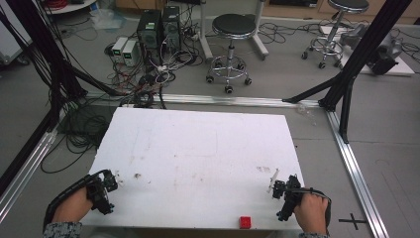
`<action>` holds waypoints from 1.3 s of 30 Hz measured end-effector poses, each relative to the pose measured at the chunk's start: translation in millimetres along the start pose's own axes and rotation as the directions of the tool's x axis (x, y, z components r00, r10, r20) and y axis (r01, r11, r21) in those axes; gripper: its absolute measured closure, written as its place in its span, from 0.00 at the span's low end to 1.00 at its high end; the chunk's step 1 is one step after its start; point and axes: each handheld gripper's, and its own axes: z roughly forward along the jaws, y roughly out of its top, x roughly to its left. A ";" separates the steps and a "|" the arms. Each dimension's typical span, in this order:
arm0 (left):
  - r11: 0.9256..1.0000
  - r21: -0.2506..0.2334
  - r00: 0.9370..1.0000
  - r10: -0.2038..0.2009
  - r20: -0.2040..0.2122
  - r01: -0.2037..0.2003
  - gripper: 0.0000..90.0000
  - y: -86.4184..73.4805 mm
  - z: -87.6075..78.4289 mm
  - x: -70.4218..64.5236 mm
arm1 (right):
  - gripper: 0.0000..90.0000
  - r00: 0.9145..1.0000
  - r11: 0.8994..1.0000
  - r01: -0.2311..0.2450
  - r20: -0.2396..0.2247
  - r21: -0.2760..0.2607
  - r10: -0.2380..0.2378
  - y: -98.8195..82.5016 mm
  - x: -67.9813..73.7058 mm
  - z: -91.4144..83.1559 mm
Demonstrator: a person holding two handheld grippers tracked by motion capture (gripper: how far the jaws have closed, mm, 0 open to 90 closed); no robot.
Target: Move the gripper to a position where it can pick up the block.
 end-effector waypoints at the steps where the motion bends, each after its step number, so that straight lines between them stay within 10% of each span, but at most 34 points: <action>1: 1.000 0.000 1.000 0.000 0.000 0.000 0.21 0.0 0.0 0.0 | 0.01 1.000 1.000 0.000 0.000 0.000 0.000 0.0 0.0 0.0; 39: 1.000 -0.010 1.000 -0.012 0.008 0.012 0.21 -1.8 1.4 2.0 | 0.01 0.999 0.999 0.048 0.016 -0.023 -0.047 0.1 2.7 -3.8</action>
